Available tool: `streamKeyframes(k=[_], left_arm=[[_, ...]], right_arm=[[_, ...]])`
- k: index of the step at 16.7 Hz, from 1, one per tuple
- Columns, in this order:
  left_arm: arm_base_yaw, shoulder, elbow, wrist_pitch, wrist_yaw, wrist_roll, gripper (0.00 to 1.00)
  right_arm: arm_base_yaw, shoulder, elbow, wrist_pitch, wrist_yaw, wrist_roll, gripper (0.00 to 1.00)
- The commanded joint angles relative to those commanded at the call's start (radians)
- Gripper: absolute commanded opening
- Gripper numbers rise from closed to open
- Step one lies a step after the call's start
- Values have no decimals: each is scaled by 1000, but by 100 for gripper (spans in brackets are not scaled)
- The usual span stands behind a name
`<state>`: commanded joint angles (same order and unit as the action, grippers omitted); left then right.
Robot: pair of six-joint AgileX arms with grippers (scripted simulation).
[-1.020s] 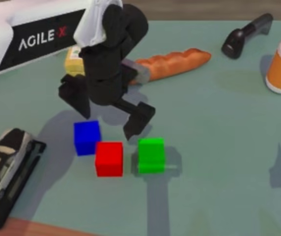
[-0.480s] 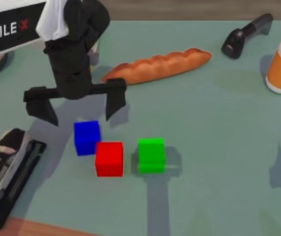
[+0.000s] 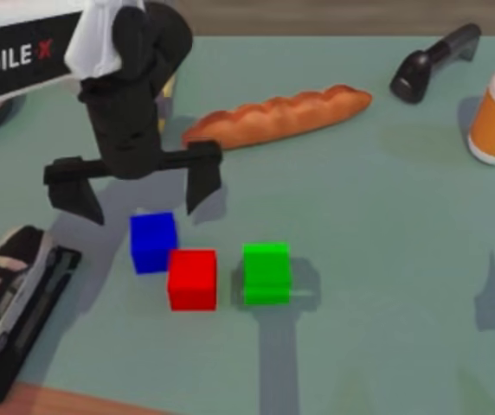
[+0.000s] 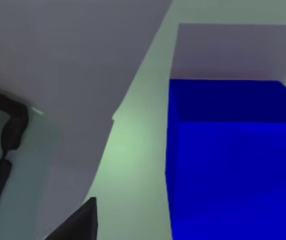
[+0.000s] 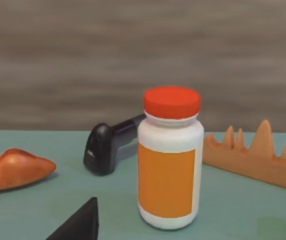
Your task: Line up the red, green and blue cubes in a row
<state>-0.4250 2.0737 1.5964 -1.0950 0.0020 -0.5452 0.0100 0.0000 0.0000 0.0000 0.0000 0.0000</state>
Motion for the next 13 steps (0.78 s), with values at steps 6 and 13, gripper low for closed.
streamKeyframes(k=[6, 13], left_arm=[[3, 81, -134, 219, 1, 3, 100], [4, 103, -169, 274, 1, 4, 92]], right_arm=[[0, 0, 0, 0, 0, 0, 100], [0, 0, 0, 0, 0, 0, 100]])
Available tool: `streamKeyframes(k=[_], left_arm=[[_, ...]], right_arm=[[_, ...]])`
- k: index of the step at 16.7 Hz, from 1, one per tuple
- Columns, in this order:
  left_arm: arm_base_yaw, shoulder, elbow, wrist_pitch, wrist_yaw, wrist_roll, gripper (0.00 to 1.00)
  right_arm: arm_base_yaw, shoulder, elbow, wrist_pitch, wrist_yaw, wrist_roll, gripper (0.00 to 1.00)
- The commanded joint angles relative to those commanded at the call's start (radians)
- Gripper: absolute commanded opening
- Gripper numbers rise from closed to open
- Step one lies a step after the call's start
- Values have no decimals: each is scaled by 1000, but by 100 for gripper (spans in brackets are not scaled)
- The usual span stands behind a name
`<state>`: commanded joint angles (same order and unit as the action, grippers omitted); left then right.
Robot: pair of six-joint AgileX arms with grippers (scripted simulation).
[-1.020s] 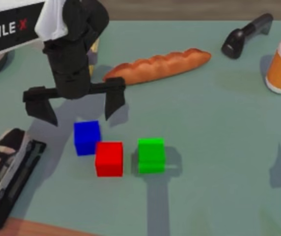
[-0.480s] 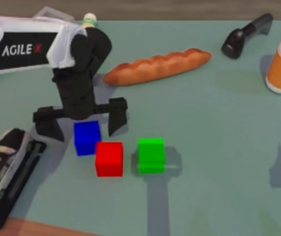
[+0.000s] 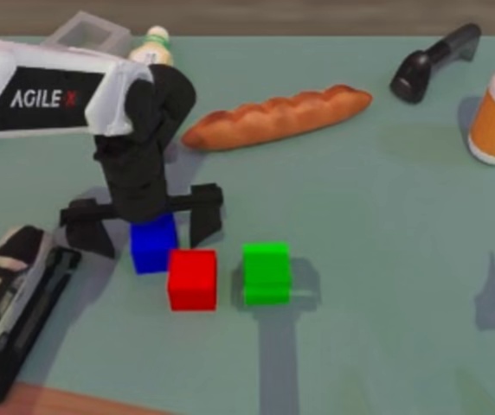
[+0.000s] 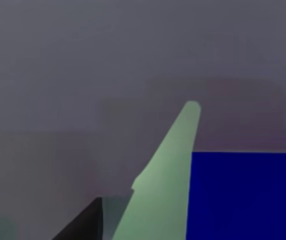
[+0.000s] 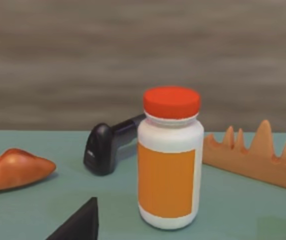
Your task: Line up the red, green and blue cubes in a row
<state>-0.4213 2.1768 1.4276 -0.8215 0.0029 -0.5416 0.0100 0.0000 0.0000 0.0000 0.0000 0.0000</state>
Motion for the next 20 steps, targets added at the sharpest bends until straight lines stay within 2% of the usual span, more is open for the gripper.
streamKeyframes(k=[12, 20], left_arm=[[0, 0, 0, 0, 0, 0, 2], [0, 0, 0, 0, 0, 0, 0]], right_arm=[[0, 0, 0, 0, 0, 0, 100], [0, 0, 0, 0, 0, 0, 100]])
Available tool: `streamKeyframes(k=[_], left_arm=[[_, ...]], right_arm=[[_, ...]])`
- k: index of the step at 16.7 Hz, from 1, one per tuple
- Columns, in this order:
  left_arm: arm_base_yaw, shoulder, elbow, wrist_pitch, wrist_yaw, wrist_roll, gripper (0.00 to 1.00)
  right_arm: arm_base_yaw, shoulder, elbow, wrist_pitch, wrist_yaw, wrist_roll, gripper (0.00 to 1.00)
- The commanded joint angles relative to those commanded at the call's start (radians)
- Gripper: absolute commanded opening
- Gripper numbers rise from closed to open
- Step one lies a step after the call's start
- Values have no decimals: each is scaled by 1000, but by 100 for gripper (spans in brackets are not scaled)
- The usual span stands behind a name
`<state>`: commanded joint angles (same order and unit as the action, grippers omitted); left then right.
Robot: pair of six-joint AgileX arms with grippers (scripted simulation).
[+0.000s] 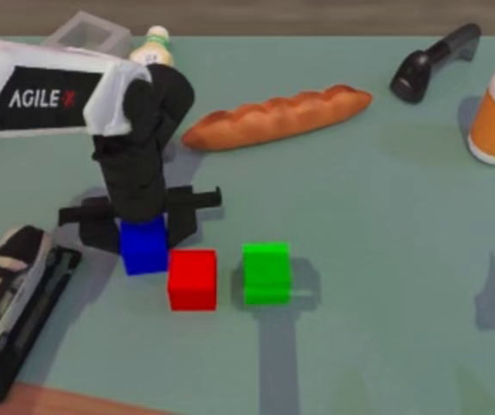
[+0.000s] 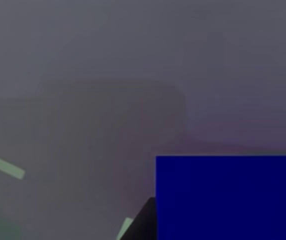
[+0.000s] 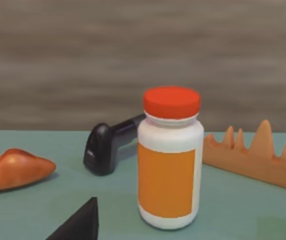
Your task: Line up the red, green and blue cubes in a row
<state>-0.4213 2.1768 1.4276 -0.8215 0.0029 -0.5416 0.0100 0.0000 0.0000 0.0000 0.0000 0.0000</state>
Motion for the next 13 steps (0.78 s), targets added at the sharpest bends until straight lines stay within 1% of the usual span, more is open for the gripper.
streamKeyframes(k=[1, 4, 9, 13], left_arm=[[-1, -27, 5, -16, -9, 8, 0], [3, -41, 35, -58, -9, 6, 0], [15, -109, 140, -240, -10, 6, 0], [18, -121, 153, -259, -10, 6, 0]], right_arm=[[0, 0, 0, 0, 0, 0, 100], [0, 0, 0, 0, 0, 0, 100], [0, 0, 0, 0, 0, 0, 100], [0, 0, 0, 0, 0, 0, 100]])
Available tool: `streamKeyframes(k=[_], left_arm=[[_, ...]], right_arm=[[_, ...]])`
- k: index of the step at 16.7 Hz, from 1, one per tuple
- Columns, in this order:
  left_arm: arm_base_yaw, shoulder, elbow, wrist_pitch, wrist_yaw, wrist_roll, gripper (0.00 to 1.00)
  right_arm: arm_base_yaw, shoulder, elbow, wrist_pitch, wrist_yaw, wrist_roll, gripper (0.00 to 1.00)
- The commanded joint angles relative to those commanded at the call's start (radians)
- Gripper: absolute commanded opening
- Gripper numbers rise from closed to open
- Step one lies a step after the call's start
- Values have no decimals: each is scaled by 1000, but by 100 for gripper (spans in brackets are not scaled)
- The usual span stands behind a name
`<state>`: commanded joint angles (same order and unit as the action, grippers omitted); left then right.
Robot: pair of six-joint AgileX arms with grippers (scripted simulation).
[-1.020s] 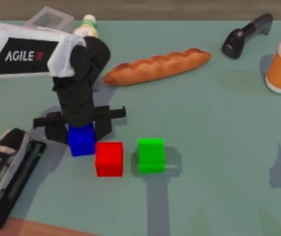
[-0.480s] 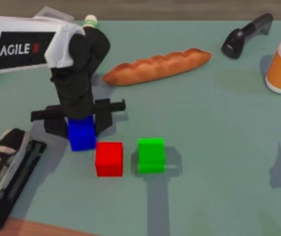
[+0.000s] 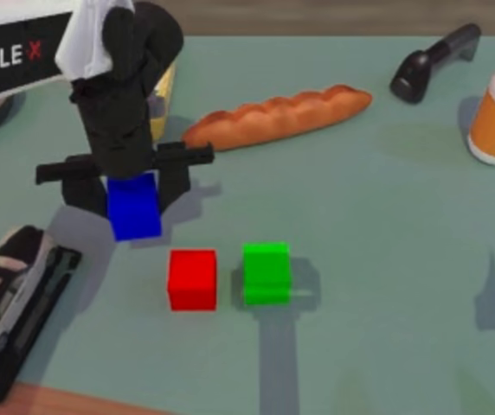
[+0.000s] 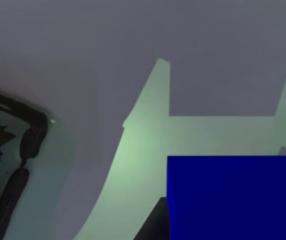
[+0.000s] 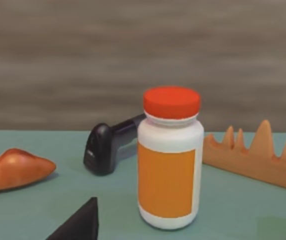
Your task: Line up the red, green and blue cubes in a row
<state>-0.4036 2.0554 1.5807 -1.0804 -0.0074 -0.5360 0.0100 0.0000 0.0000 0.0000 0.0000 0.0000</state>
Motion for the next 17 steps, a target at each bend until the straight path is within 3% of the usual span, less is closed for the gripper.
streamKeyframes(k=[6, 17], left_arm=[[-63, 80, 111, -60, 0, -44, 0], [-417, 487, 907, -416, 2, -290, 0]], right_arm=[[0, 0, 0, 0, 0, 0, 100], [0, 0, 0, 0, 0, 0, 100]])
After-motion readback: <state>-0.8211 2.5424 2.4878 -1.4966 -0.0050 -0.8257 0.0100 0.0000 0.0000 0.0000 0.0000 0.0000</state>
